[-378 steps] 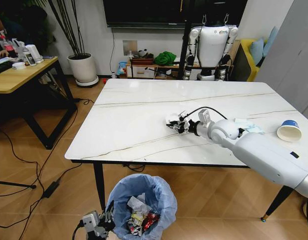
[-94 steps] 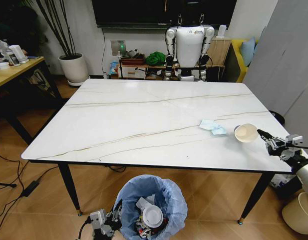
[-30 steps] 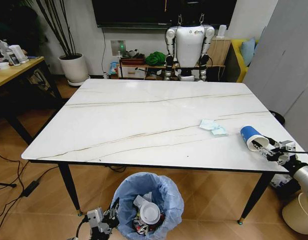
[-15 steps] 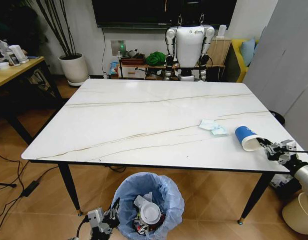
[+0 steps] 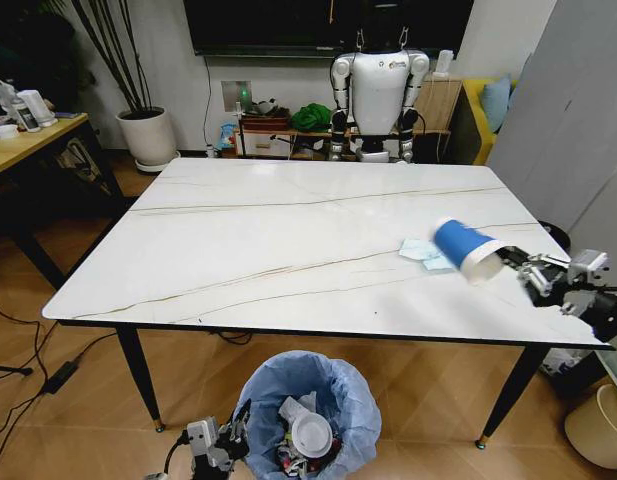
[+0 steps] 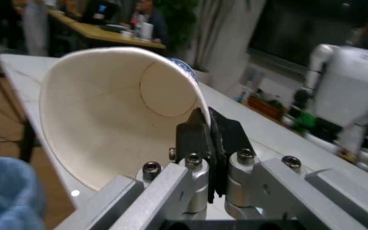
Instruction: Pick up the trash bin and place the trash from the table into it.
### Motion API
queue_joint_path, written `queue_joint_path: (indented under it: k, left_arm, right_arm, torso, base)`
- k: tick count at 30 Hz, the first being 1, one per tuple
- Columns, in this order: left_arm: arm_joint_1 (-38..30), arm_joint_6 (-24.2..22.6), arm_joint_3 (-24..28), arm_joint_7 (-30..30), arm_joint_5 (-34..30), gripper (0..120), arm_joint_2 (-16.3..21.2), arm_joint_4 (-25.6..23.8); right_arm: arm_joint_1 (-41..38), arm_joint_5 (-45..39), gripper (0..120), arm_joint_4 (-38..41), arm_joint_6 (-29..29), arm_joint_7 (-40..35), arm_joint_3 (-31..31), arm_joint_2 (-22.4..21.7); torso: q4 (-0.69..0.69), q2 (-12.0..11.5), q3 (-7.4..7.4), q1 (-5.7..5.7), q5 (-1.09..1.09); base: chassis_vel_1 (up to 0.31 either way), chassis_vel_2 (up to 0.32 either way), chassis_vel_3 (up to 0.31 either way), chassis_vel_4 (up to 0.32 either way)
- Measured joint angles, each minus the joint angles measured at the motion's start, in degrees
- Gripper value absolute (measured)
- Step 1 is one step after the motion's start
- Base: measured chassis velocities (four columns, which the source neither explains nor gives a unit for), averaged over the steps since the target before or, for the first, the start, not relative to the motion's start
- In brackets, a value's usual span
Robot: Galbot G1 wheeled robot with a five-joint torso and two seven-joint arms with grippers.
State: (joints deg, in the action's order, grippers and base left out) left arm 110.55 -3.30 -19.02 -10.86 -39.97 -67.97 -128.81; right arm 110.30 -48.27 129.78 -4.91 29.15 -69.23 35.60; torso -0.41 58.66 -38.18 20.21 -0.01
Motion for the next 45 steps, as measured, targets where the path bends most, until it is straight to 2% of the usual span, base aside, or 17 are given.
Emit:
queue_joint_path:
  k: [6,7,13,27,30,31,35,36,39,40,44,45]
  left_arm:
    - [-0.70,-0.14,0.74,-0.04,-0.02,0,-0.15,0.00]
    - [-0.76,-0.19,1.47,-0.04,0.20,0,-0.38,0.06]
    - [-0.87,-0.29,4.10,-0.03,0.51,0,-0.96,1.13]
    - [-2.60,-0.46,7.69,-0.14,1.33,0,-2.73,2.97]
    - [-2.95,-0.60,7.97,-0.27,1.31,0,-2.87,3.04]
    - [-2.95,-0.60,7.97,-0.27,1.31,0,-2.87,3.04]
    - [-2.97,-0.66,7.98,-0.33,1.30,0,-2.89,3.03]
    - [-2.97,-0.66,7.98,-0.33,1.30,0,-2.89,3.03]
    - [-2.63,-0.67,7.72,-0.35,1.49,0,-2.82,2.96]
    - [-2.63,-0.67,7.72,-0.35,1.49,0,-2.82,2.96]
    - [-1.25,-0.51,6.73,-0.26,2.32,0,-2.69,2.44]
    - [-0.56,-0.40,6.12,-0.14,2.60,0,-2.63,2.09]
  right_arm:
    - [2.61,5.44,0,7.00,-0.23,0.02,5.65,-0.20]
    - [3.71,8.50,0,8.21,-0.23,0.26,7.72,-0.03]
    - [8.27,18.17,0,7.01,-3.14,2.27,12.42,1.06]
    - [12.86,23.74,1,4.90,-5.62,5.95,13.09,3.86]
    - [13.72,25.23,13,4.31,-6.18,6.85,13.25,4.94]
    - [13.72,25.23,13,4.31,-6.18,6.85,13.25,4.94]
    - [14.26,25.78,33,3.74,-6.47,7.37,12.70,5.21]
    - [14.26,25.78,33,3.74,-6.47,7.37,12.70,5.21]
    - [13.82,25.03,47,3.39,-6.61,7.33,12.19,5.13]
    - [13.82,25.03,47,3.39,-6.61,7.33,12.19,5.13]
    - [8.36,17.40,65,3.74,-4.95,0.87,10.73,3.55]
    - [5.60,13.68,71,3.56,-3.37,-4.62,9.89,1.56]
  torso:
    - [0.00,0.00,0.00,0.00,0.03]
    - [-0.01,0.00,0.00,0.00,-0.01]
    - [-0.02,0.00,0.00,0.00,0.02]
    - [-0.01,0.00,0.00,0.00,0.03]
    - [-0.02,0.00,0.00,0.00,0.03]
    - [-0.02,0.00,0.00,0.00,0.03]
    - [-0.01,0.00,0.00,0.00,0.01]
    - [-0.01,0.00,0.00,0.00,0.01]
    - [-0.01,0.00,0.00,0.00,0.00]
    - [-0.01,0.00,0.00,0.00,0.00]
    - [-0.02,0.00,0.00,0.00,0.02]
    - [0.02,0.00,0.00,0.00,0.01]
  base:
    - [0.000,0.000,0.000,0.000]
    - [0.000,0.000,0.000,0.000]
    - [0.000,0.000,0.000,0.000]
    - [0.000,0.000,0.000,0.000]
    - [0.000,0.000,0.000,0.000]
    - [0.000,0.000,0.000,0.000]
    - [0.000,0.000,0.000,0.000]
    - [0.000,0.000,0.000,0.000]
    - [0.000,0.000,0.000,0.000]
    - [0.000,0.000,0.000,0.000]
    - [0.000,0.000,0.000,0.000]
    - [0.000,0.000,0.000,0.000]
